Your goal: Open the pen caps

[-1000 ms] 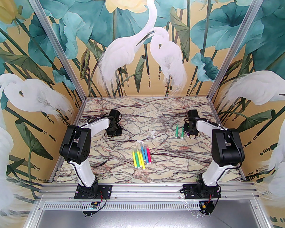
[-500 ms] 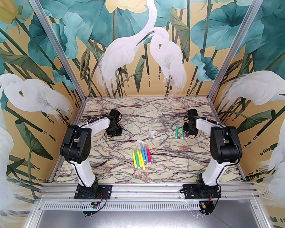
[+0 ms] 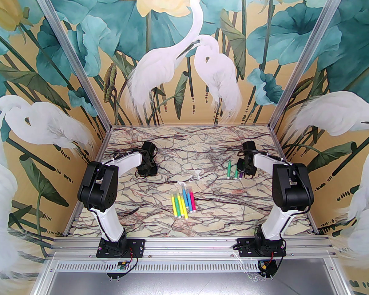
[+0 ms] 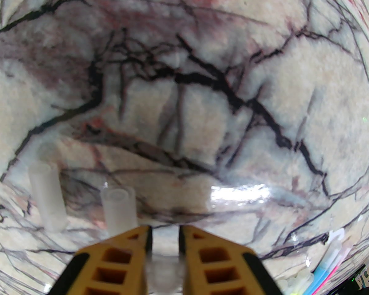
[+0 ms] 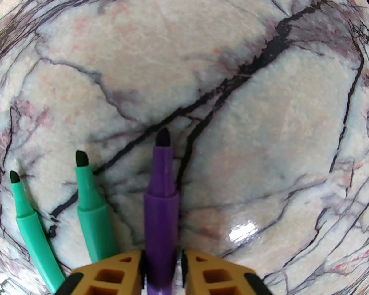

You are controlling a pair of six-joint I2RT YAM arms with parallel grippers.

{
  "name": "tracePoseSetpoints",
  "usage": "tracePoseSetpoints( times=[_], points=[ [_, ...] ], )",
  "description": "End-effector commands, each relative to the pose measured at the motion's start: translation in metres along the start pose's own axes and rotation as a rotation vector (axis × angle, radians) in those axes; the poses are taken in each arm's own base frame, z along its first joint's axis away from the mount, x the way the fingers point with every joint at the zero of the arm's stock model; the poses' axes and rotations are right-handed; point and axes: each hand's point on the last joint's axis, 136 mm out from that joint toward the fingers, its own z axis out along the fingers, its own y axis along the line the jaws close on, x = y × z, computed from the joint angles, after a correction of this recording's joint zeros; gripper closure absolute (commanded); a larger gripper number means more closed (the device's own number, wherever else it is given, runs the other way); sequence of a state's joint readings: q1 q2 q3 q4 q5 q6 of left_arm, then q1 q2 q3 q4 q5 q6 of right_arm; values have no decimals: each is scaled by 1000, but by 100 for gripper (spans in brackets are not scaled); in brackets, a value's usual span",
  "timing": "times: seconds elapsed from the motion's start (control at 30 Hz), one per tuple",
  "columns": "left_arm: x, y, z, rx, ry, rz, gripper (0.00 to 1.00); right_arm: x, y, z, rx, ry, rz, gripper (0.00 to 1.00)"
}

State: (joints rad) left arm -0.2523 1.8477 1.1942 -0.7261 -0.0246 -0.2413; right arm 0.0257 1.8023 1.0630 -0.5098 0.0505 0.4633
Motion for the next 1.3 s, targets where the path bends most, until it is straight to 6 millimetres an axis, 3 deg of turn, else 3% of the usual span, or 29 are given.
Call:
tracePoseSetpoints(
  times=[0.0,0.3,0.57,0.83,1.1,1.27],
  points=[
    [-1,3,0,-14,13,13,75,0,-3,-14,0,-13,0,70],
    [-3,0,-7,4,3,11,71,-3,7,-50,-37,-70,-44,64],
    [-8,-17,-38,114,-56,19,61,15,45,-86,-116,-87,-224,58],
    [-8,-36,-81,273,-183,42,38,52,87,-117,-267,-78,-352,56],
    [1,-51,-107,419,-269,46,35,104,123,-130,-410,-23,-481,55],
    [6,-58,-115,491,-322,44,34,139,141,-125,-479,30,-556,54]
  ],
)
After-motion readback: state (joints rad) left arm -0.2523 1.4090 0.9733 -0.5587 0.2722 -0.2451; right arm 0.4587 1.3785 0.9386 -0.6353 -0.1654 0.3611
